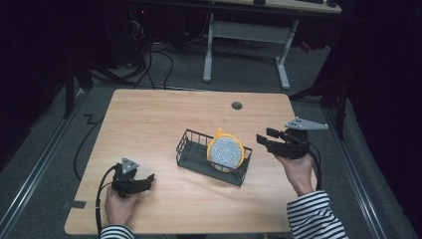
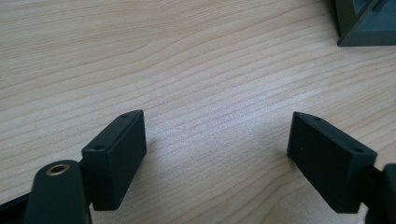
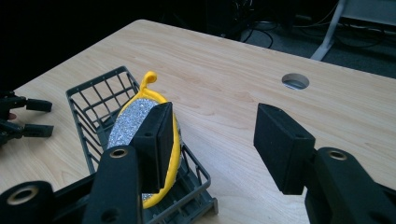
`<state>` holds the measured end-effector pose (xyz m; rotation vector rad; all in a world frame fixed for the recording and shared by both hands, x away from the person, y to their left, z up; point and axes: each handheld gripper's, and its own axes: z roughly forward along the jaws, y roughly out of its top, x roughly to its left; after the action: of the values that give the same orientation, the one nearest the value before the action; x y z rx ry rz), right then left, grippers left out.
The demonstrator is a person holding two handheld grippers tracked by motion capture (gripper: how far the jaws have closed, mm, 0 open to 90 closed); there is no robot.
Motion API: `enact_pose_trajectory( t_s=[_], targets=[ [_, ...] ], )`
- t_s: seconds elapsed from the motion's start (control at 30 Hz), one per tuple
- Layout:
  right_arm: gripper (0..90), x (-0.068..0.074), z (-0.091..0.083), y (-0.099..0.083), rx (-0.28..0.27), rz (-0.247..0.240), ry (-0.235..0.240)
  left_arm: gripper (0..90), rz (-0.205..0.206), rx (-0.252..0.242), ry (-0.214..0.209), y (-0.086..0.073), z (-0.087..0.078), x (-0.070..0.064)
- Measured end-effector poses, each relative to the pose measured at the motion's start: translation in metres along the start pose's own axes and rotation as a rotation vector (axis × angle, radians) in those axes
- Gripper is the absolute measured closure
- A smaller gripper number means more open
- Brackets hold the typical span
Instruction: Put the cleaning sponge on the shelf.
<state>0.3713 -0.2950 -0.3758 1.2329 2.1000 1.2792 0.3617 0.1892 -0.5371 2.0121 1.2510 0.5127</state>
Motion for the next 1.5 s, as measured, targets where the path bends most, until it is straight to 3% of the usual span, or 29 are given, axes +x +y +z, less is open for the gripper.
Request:
enact_pose_trajectory(
  t_s=[0.93, 1.5],
  targets=[
    [49.5, -0.015, -0.051, -0.008, -0.070, 0.037, -0.037, 20.2, 0.010, 0.003, 0.009, 0.000, 0.000, -0.001],
    [49.7, -0.032, -0.072, -0.044, -0.096, 0.108, -0.077, 20.2, 0.010, 0.003, 0.009, 0.000, 0.000, -0.001]
  ],
)
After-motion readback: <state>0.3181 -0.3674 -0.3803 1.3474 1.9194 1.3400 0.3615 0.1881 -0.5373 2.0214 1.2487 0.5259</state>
